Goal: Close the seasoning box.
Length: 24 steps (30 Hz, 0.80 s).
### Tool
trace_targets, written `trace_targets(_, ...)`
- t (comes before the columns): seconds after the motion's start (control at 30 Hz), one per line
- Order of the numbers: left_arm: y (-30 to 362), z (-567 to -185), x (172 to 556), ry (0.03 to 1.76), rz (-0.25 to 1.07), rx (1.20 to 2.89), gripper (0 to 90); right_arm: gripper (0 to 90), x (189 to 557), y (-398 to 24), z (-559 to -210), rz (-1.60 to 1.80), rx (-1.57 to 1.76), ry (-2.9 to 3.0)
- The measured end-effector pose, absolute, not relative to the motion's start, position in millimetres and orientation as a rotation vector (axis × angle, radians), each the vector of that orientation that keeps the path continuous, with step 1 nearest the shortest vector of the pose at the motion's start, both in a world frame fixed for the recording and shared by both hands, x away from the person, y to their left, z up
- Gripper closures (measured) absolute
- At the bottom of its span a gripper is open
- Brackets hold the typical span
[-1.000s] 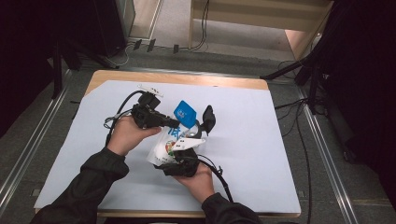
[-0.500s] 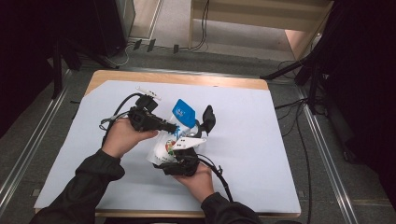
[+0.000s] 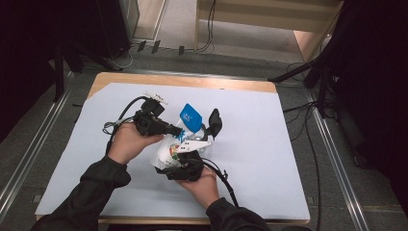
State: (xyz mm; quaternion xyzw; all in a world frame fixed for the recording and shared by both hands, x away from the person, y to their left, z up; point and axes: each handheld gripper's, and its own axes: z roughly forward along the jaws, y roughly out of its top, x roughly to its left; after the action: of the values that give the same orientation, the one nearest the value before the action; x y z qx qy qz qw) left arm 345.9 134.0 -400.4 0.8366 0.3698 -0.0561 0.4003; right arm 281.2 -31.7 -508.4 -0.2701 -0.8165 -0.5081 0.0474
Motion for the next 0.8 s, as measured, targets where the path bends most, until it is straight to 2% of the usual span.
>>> trace_targets(0.57,130.7,-400.7,347.1,0.913,-0.105,2.095,89.1,50.7,284.5,-32.5,-504.1,-1.561,-0.859,-2.406)
trace_targets(0.8,128.3,-399.5,345.6,0.930,-0.087,2.086,89.5,48.3,284.4,-29.8,-501.8,-1.556,-0.835,-2.446)
